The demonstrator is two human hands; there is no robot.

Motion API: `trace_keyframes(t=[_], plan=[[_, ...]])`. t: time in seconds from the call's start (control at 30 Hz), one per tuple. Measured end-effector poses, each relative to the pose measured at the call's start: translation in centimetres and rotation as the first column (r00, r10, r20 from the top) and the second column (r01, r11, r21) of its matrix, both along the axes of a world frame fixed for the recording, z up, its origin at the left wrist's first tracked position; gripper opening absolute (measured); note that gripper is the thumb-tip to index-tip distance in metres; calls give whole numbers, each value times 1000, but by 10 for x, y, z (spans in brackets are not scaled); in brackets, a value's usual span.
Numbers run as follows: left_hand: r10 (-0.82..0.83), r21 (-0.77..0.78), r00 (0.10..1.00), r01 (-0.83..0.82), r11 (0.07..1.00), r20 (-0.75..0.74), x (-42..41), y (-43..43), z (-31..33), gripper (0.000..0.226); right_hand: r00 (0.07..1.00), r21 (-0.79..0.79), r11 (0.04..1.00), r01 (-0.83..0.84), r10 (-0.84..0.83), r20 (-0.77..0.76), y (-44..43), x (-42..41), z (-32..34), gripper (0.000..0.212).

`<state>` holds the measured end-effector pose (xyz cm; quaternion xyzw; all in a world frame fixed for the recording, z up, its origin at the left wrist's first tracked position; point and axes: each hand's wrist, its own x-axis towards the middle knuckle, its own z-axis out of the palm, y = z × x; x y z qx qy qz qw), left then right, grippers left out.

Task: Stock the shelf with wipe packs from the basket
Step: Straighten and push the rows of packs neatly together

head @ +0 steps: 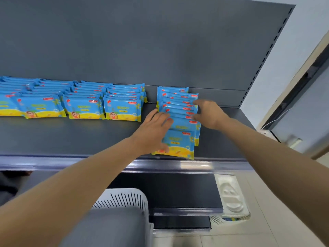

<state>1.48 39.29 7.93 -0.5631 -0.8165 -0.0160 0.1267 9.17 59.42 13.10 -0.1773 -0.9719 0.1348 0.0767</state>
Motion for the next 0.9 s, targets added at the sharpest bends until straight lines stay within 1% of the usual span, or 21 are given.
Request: trace_keyframes(t=[0.07, 0.17, 0.23, 0.3, 0.37, 0.43, 0.47, 0.5, 0.57, 0.6, 0.63, 0.67, 0.7, 0.73, 0.77, 0.83, 0.9], plan=[[43, -32, 999, -43, 999, 2, -4, 11, -6, 98, 998, -4, 998, -61, 61, -10, 18, -16, -7, 42], [113, -85, 994, -112, 990, 3, -11, 30, -11, 106, 984, -22, 983, -181, 181, -2, 52, -41, -17, 50], [162, -122, 987, -159, 980, 16, -14, 40, -11, 111, 974, -69, 971, -227, 228, 7, 72, -55, -24, 61], [208, -154, 977, -200, 968, 37, -16, 46, -10, 112, 969, -149, 960, -238, 246, 33, 87, -67, -29, 77], [244, -185, 969, -233, 955, 39, -16, 49, -11, 110, 965, -296, 928, -227, 254, 57, 97, -77, -31, 93], [279, -171, 959, -265, 949, 60, -16, 53, -11, 105, 959, -475, 850, -227, 280, 44, 102, -83, -31, 96], [295, -161, 953, -281, 946, 70, -16, 55, -11, 103, 958, -526, 819, -228, 285, 28, 104, -85, -31, 93], [309, -156, 948, -296, 942, 69, -16, 58, -10, 103, 961, -543, 810, -224, 275, 14, 105, -86, -31, 90], [326, -153, 944, -315, 937, 49, -18, 61, -9, 104, 972, -519, 832, -195, 233, 8, 106, -89, -32, 91], [329, -148, 943, -319, 936, 47, -19, 62, -9, 104, 979, -526, 836, -158, 201, 25, 106, -90, -32, 100], [326, -134, 944, -317, 939, 56, -20, 63, -9, 102, 987, -572, 815, -93, 150, 53, 106, -91, -33, 110], [320, -115, 945, -311, 944, 68, -21, 63, -9, 99, 992, -648, 761, -20, 96, 82, 107, -91, -33, 115], [311, -98, 947, -304, 948, 76, -23, 64, -9, 97, 992, -729, 683, 42, 59, 113, 107, -91, -33, 111], [303, -86, 950, -296, 951, 77, -25, 65, -8, 94, 988, -792, 605, 86, 48, 144, 107, -92, -34, 101], [294, -75, 953, -289, 954, 70, -27, 66, -8, 92, 986, -831, 546, 108, 48, 159, 107, -93, -34, 91], [280, -54, 959, -278, 959, 49, -31, 69, -7, 87, 992, -874, 476, 100, 17, 123, 104, -97, -33, 77], [271, -47, 963, -270, 962, 8, -37, 70, -5, 81, 997, -908, 413, 72, -34, 63, 102, -101, -33, 69]])
